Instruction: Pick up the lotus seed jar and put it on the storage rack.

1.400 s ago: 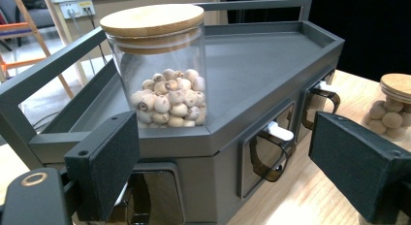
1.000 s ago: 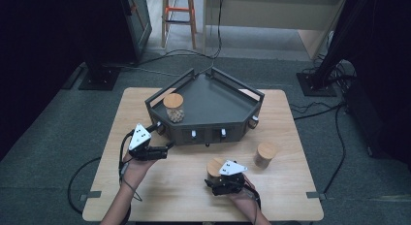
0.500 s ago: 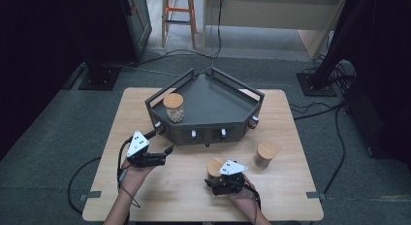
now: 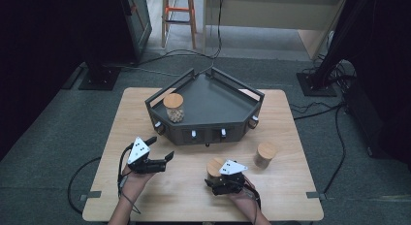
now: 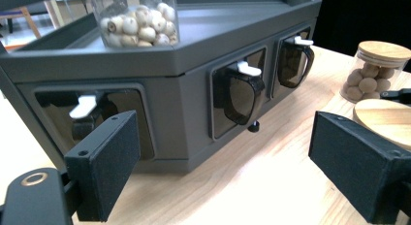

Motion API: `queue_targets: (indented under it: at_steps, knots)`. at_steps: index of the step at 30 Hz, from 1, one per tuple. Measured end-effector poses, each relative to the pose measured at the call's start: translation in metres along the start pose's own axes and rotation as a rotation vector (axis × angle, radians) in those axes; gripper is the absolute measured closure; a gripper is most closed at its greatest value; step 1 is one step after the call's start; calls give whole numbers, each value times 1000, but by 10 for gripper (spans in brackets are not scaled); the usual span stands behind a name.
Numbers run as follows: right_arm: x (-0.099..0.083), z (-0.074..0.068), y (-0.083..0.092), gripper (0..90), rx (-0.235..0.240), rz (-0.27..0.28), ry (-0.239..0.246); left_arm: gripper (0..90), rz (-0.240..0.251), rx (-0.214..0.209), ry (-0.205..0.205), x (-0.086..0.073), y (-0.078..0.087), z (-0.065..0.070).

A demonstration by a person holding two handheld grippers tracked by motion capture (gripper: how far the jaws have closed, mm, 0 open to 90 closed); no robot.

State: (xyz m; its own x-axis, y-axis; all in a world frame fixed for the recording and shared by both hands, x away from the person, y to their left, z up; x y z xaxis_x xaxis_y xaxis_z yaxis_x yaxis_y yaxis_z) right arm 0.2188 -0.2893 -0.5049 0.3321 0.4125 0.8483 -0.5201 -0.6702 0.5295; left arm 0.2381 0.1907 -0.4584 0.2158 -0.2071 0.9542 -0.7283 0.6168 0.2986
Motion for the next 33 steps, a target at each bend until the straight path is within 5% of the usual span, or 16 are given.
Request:
queue_targets:
  at_steps: [33]
  knots:
    - [0,0,0,130,4,1,8,111,-9,3,-2,-22,10,9]
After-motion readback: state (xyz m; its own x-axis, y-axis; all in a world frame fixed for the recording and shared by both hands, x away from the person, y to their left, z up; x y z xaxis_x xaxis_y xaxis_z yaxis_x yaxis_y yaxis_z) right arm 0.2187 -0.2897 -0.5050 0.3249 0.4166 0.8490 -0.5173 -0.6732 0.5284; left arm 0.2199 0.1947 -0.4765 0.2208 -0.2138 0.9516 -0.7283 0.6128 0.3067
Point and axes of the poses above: each handheld gripper's, and its own axes: y roughly backward along the jaws, x roughly out of its top, z roughly to its right, the point moved 2 cm from there along -y, roughly forward along the jaws, and after that the axes turned 3 degrees about x, right-handed, at the moved point
